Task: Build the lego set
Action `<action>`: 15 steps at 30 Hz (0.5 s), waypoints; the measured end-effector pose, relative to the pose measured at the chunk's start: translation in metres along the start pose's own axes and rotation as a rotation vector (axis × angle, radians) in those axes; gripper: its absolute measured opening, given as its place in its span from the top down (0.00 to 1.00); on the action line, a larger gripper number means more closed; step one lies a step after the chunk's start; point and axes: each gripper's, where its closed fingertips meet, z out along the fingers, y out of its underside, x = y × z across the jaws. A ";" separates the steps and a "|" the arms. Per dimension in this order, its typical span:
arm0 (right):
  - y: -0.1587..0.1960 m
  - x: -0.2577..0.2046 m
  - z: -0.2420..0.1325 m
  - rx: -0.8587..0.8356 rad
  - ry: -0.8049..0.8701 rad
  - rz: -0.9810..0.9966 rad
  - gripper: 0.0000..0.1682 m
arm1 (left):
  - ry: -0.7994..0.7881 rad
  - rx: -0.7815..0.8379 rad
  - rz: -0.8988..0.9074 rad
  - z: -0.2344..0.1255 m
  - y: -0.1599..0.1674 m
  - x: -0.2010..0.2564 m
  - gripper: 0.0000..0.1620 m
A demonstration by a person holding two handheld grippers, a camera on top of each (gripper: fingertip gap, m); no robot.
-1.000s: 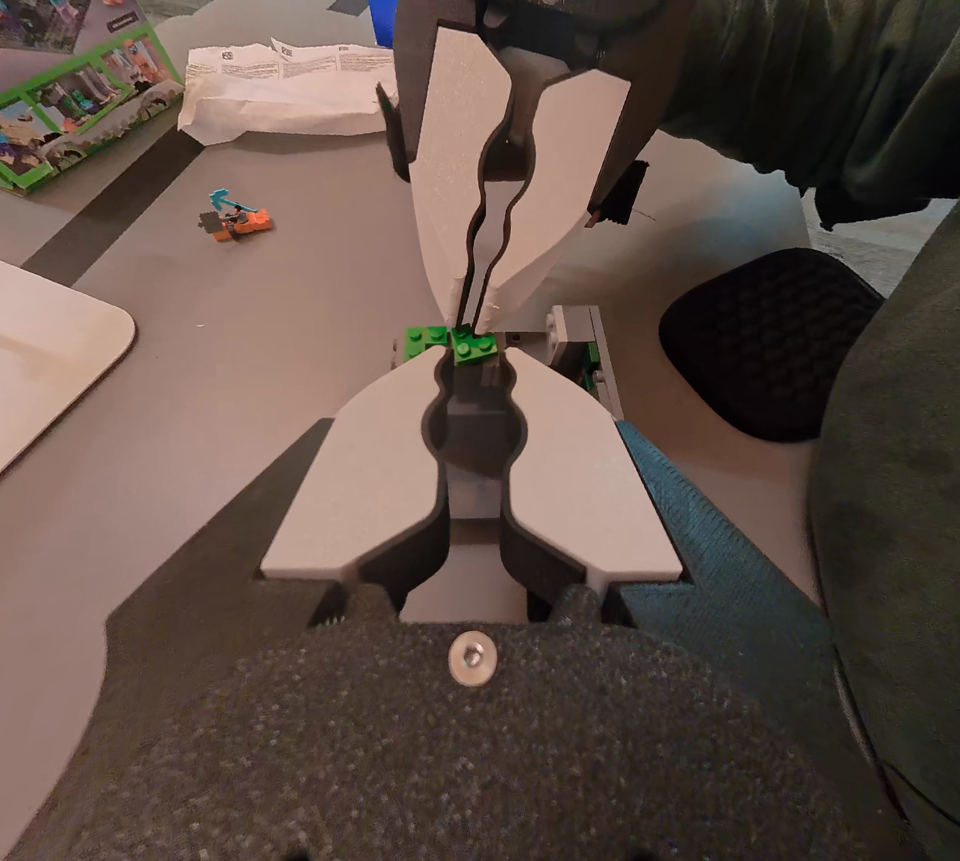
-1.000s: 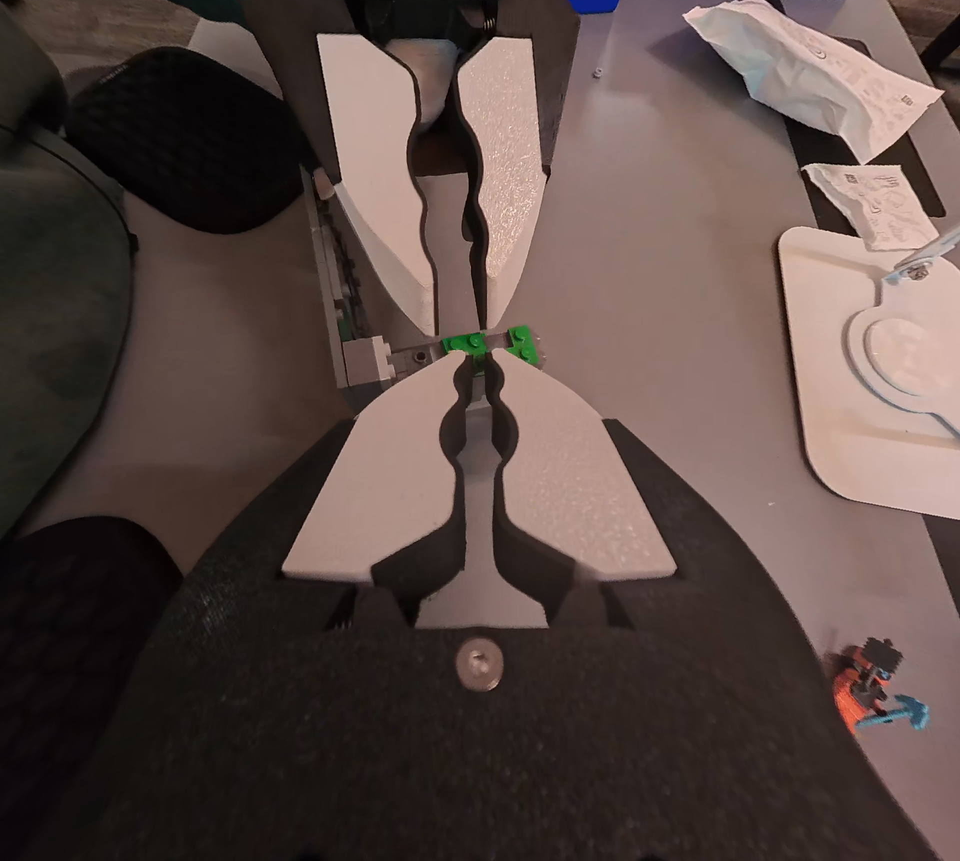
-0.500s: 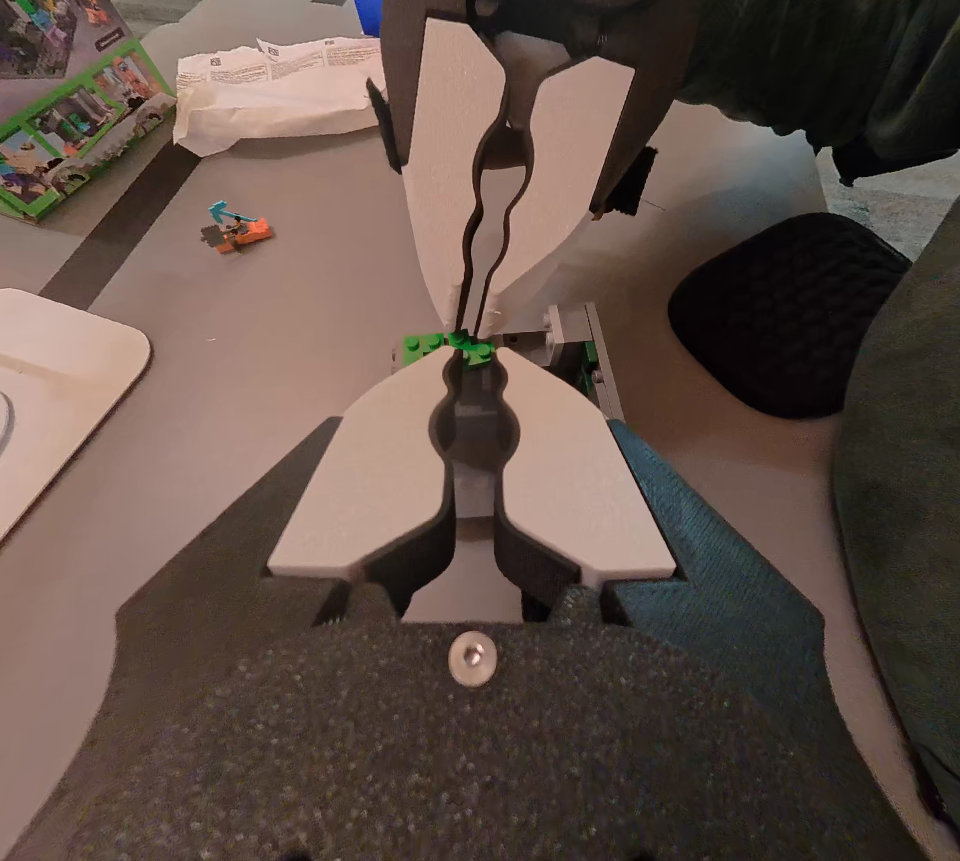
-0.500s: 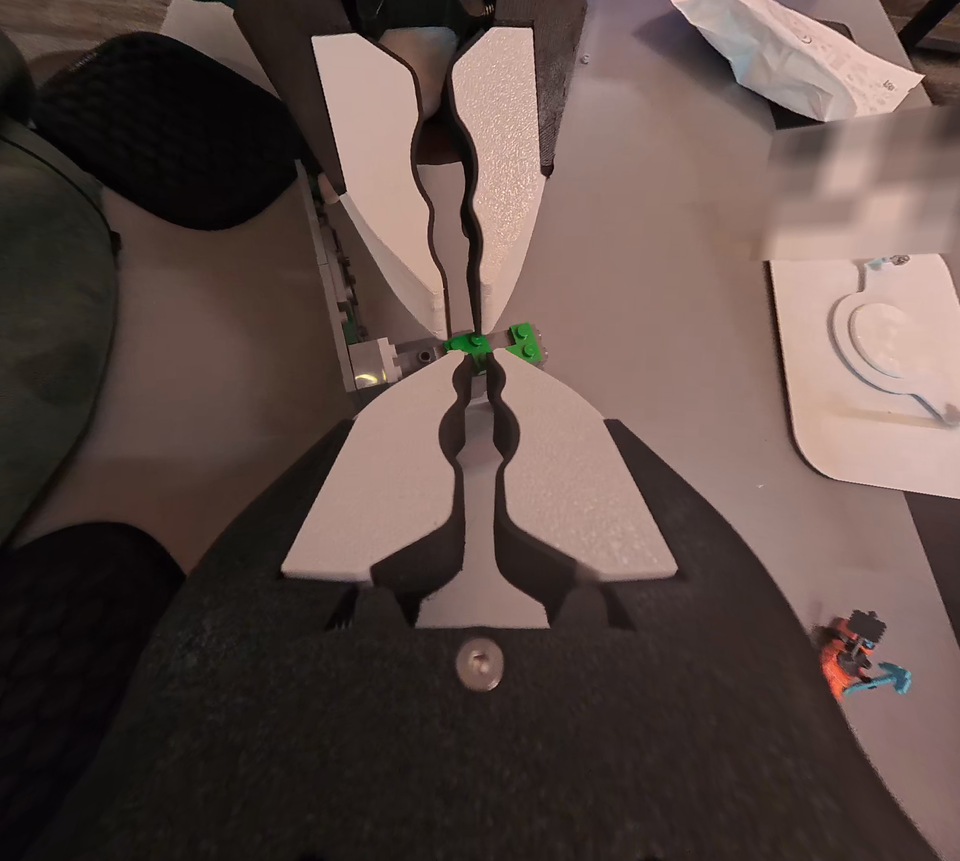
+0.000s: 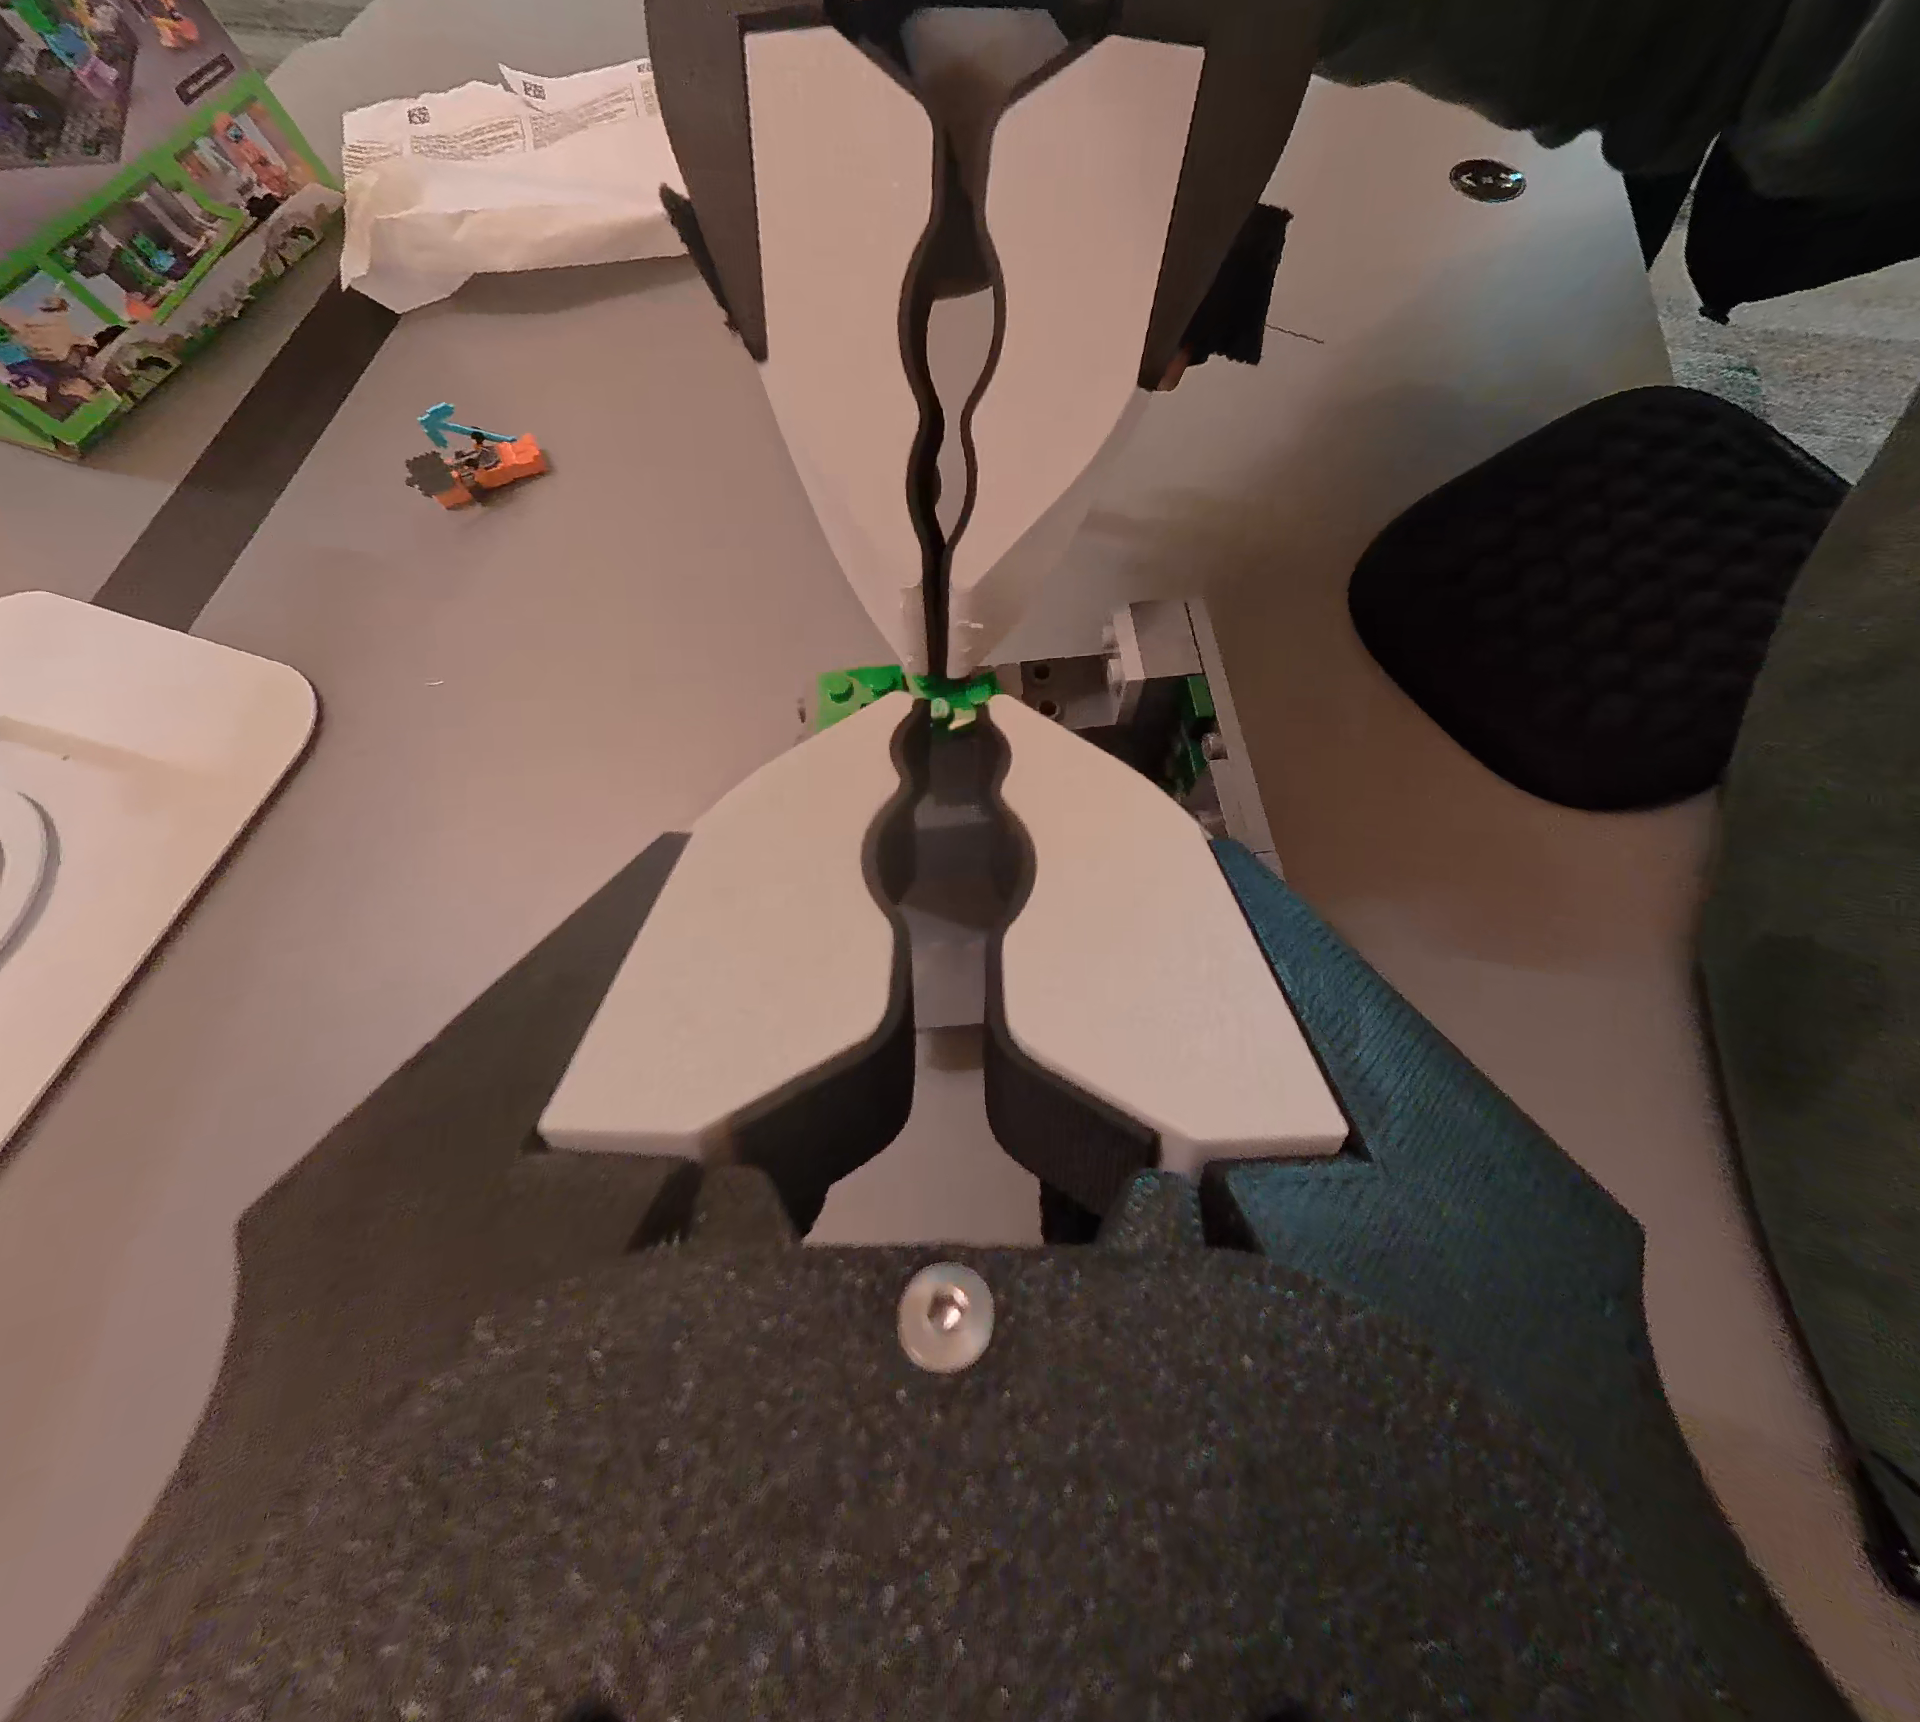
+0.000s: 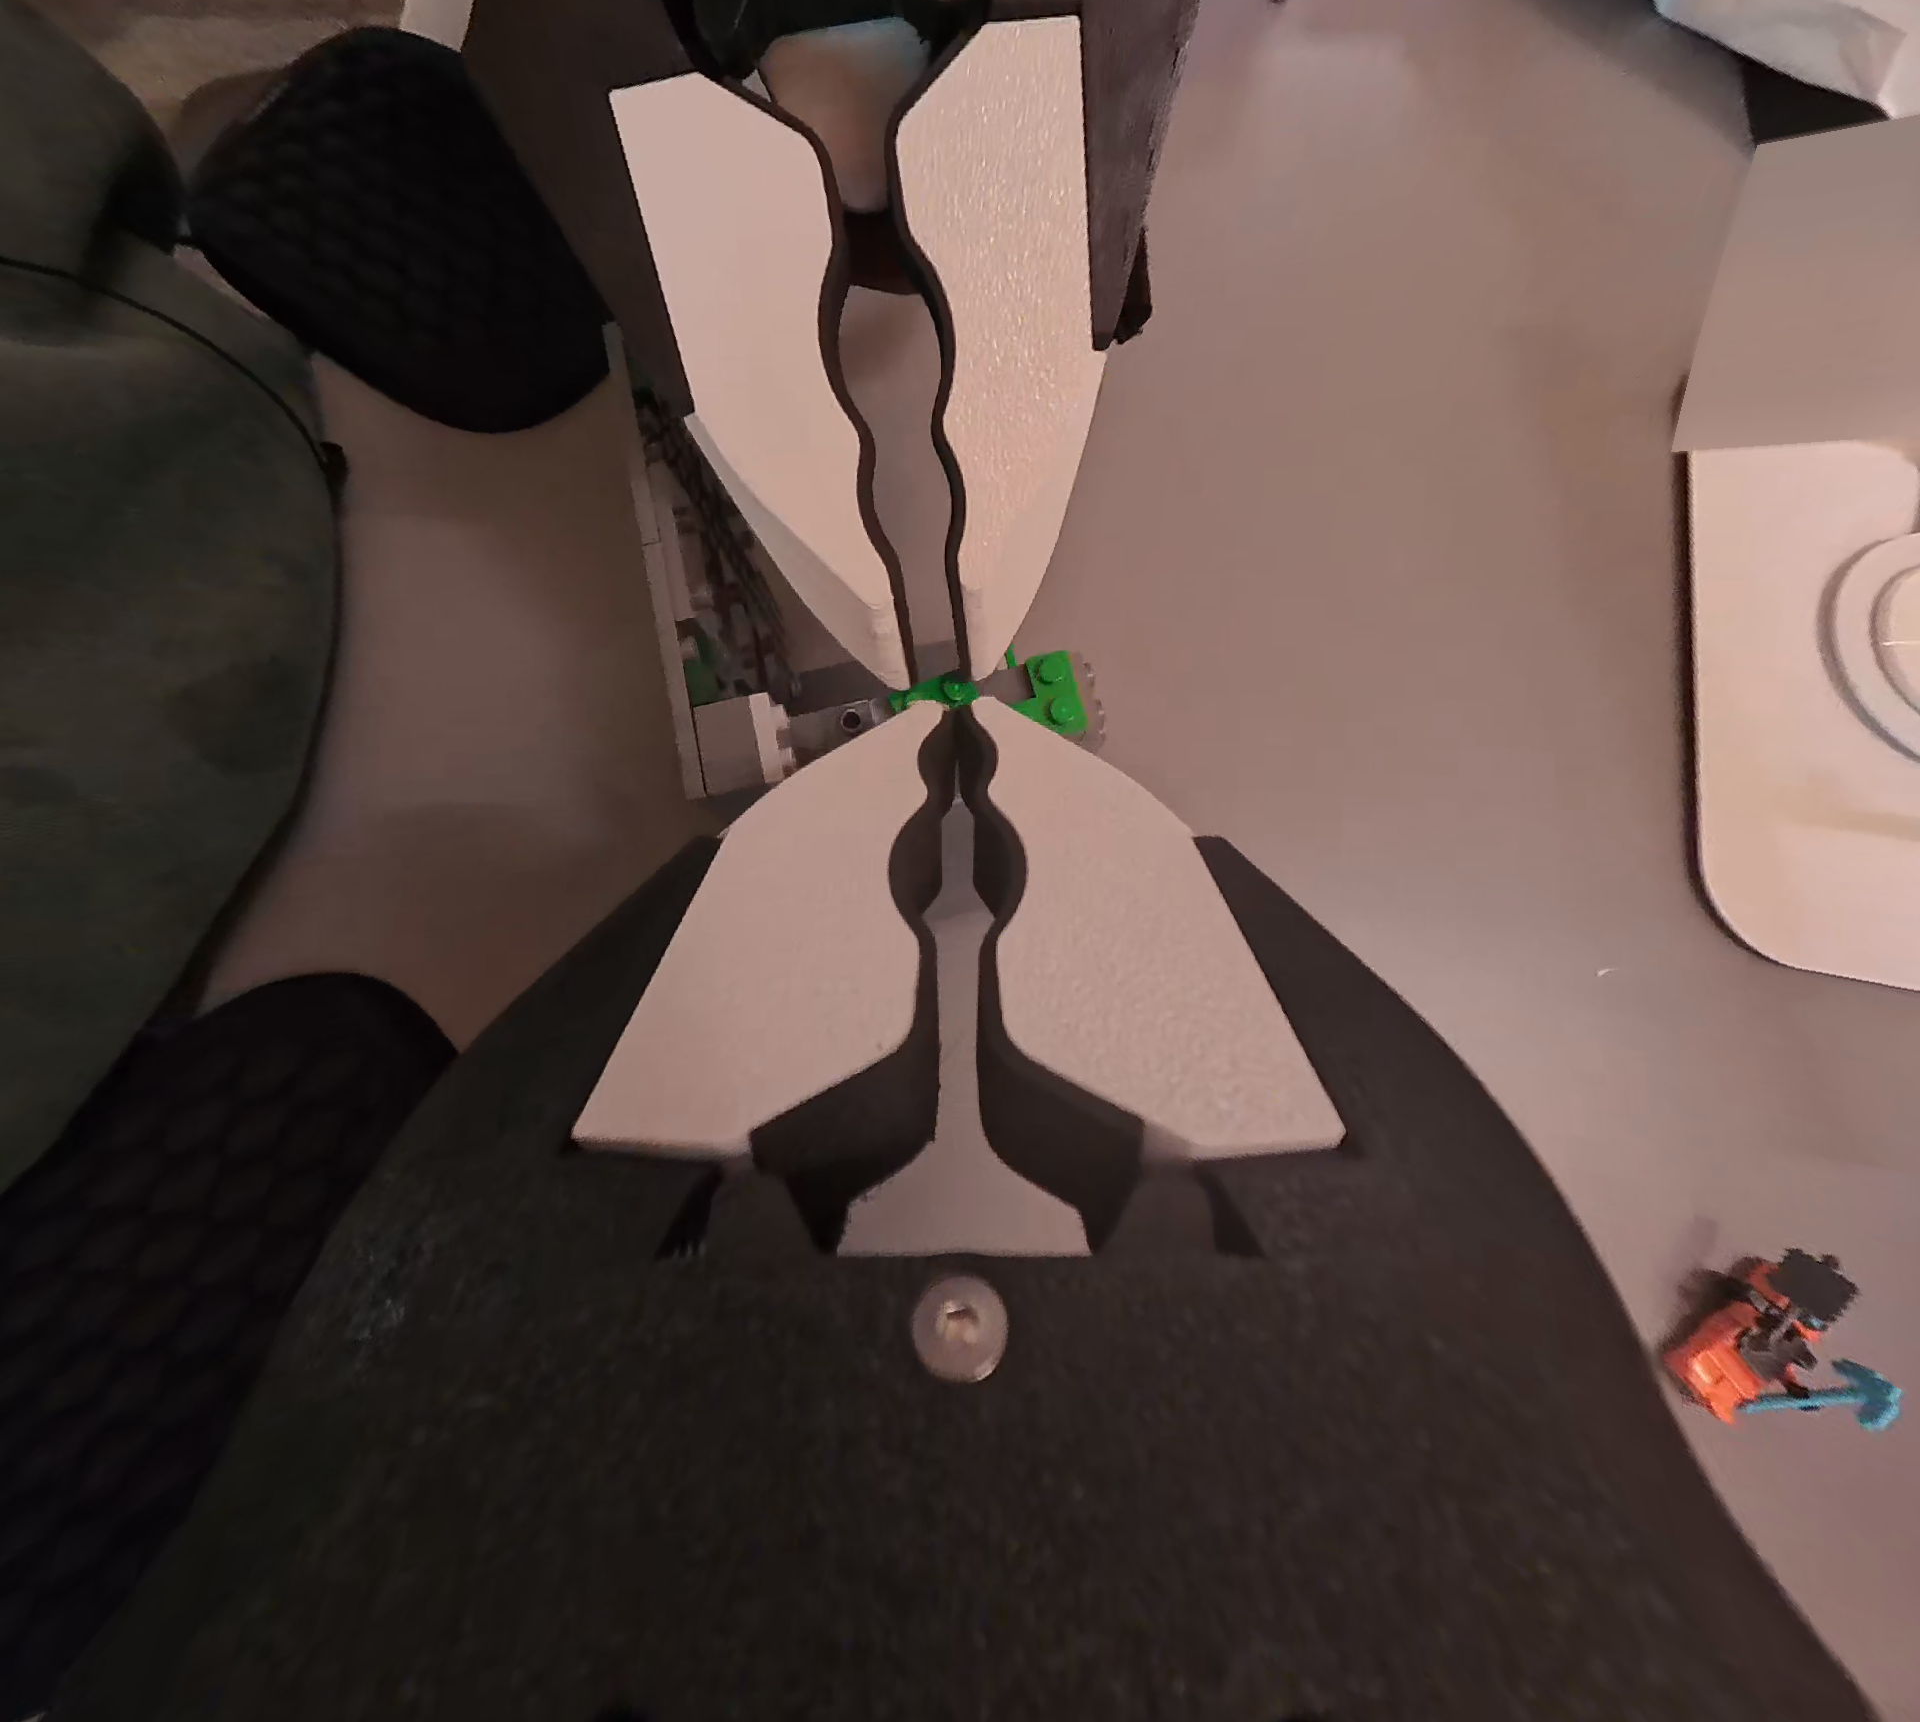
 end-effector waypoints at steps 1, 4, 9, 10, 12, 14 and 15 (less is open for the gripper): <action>0.000 0.000 0.000 0.000 -0.005 0.009 1.00 | 0.001 -0.002 0.000 0.000 0.000 0.000 0.95; 0.000 0.000 0.000 0.007 -0.021 0.046 1.00 | 0.004 -0.003 0.000 0.000 0.001 -0.001 0.95; 0.000 0.000 0.001 -0.003 -0.019 0.079 1.00 | 0.003 -0.003 -0.003 0.000 0.002 -0.002 0.95; 0.000 0.000 0.001 -0.012 -0.009 0.078 1.00 | 0.005 -0.002 -0.003 0.000 0.002 -0.002 0.96; 0.001 0.001 0.001 -0.031 0.008 0.071 1.00 | 0.004 0.002 -0.002 0.000 0.002 -0.001 0.96; 0.001 0.001 0.001 -0.045 0.018 0.073 1.00 | 0.003 0.004 -0.001 0.000 0.002 -0.001 0.96; 0.001 0.001 0.001 -0.050 0.022 0.076 1.00 | 0.002 0.005 -0.001 0.000 0.002 -0.001 0.96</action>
